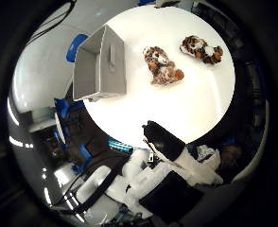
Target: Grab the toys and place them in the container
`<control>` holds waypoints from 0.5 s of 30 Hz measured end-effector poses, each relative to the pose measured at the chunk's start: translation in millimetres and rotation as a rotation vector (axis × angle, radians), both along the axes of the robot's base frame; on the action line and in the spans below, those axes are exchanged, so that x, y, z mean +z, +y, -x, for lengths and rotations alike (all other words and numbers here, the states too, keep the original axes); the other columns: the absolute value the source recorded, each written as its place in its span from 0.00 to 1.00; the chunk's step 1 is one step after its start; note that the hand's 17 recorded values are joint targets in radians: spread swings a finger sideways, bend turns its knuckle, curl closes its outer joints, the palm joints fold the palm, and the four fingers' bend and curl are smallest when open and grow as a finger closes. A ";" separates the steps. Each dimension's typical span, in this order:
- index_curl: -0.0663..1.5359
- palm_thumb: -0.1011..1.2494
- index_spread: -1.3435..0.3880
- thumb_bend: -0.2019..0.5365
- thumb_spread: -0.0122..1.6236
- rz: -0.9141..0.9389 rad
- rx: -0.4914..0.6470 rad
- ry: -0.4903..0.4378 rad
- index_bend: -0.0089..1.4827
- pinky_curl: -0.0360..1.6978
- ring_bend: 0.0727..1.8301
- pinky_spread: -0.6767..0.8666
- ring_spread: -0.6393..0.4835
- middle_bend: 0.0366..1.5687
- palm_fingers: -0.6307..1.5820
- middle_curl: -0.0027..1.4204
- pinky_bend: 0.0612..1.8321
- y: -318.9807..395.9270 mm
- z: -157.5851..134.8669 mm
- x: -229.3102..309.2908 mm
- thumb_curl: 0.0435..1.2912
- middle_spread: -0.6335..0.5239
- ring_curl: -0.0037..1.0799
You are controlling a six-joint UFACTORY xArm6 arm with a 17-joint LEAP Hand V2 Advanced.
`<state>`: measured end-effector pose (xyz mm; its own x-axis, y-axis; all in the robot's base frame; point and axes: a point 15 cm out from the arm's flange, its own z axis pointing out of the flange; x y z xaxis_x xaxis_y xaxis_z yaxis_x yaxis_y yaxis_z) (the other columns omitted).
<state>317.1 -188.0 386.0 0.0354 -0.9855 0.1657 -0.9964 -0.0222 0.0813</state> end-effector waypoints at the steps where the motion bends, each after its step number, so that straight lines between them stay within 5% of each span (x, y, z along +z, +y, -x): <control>1: 0.22 0.49 0.54 0.25 0.72 0.000 0.000 0.000 0.12 0.19 0.09 0.71 0.73 0.10 0.39 0.24 0.16 0.0 0.1 0.3 0.18 0.53 0.23; 15: 0.21 0.46 0.55 0.25 0.72 -0.069 -0.075 -0.005 0.11 0.19 0.09 0.71 0.74 0.11 0.38 0.24 0.18 -42.4 -26.1 20.3 0.18 0.54 0.23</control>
